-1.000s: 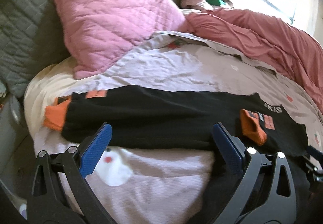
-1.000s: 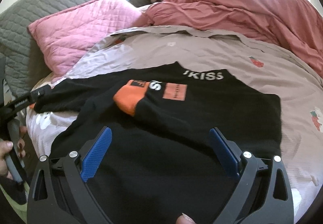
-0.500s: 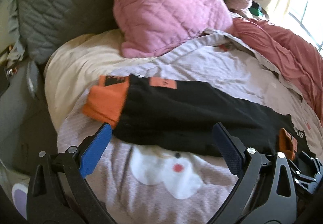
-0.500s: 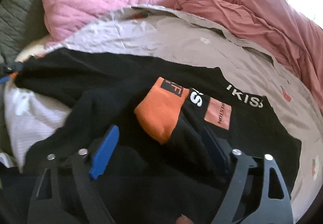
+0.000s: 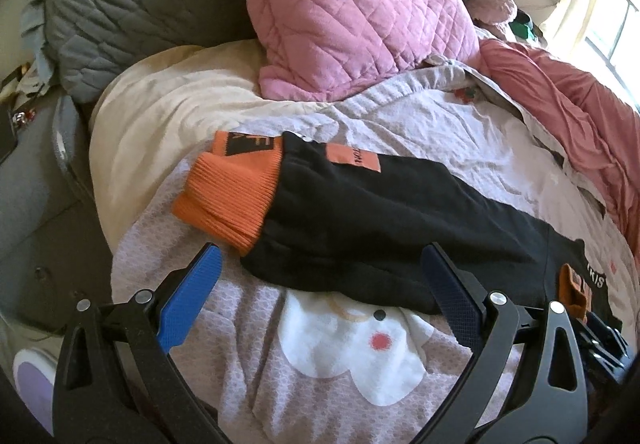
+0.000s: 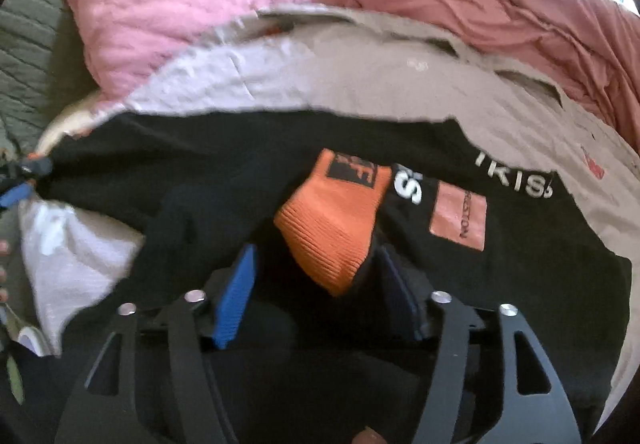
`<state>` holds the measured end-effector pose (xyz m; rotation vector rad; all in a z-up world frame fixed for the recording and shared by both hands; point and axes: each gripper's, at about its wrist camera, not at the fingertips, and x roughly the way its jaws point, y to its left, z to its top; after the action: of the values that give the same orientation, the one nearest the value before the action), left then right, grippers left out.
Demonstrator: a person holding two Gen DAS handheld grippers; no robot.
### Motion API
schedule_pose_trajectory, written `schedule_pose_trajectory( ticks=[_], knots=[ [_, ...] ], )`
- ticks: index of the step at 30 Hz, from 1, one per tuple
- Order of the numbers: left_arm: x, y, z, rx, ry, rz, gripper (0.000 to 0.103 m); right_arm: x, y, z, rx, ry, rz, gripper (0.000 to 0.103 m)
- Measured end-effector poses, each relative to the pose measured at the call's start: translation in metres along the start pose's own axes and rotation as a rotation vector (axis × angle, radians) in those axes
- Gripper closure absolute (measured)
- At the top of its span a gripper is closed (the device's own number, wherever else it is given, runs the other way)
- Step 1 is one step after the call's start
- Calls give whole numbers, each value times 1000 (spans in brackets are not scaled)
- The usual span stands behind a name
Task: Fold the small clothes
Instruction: 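Move the left tool to the other orange-cuffed sleeve and grasp the cuff, then fold the sleeve across the shirt body with the left tool and release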
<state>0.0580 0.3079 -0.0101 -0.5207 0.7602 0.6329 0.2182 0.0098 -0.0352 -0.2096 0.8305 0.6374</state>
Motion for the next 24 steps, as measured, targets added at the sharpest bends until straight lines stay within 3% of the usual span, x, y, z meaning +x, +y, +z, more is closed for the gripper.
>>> schedule_pose_trajectory(
  ticks=[3,12,14,16,20,24],
  knots=[
    [2,14,3,-50,-3,2,10,-23,2,1,16,-51,20,29],
    [4,59,6,-233,-31,-38,11,-38,35,-4,-35,-63,107,29],
    [5,62,6,-246,-30,-64,24,-37,45,-7,-48,-58,129,29],
    [6,62,5,-261,-26,-107,48,-35,56,-9,-66,-49,148,29],
    [14,66,3,-308,-10,-161,50,-30,79,-9,-111,-34,187,29],
    [19,76,2,-380,-21,-220,44,-23,109,-3,-170,-26,233,29]
  ],
)
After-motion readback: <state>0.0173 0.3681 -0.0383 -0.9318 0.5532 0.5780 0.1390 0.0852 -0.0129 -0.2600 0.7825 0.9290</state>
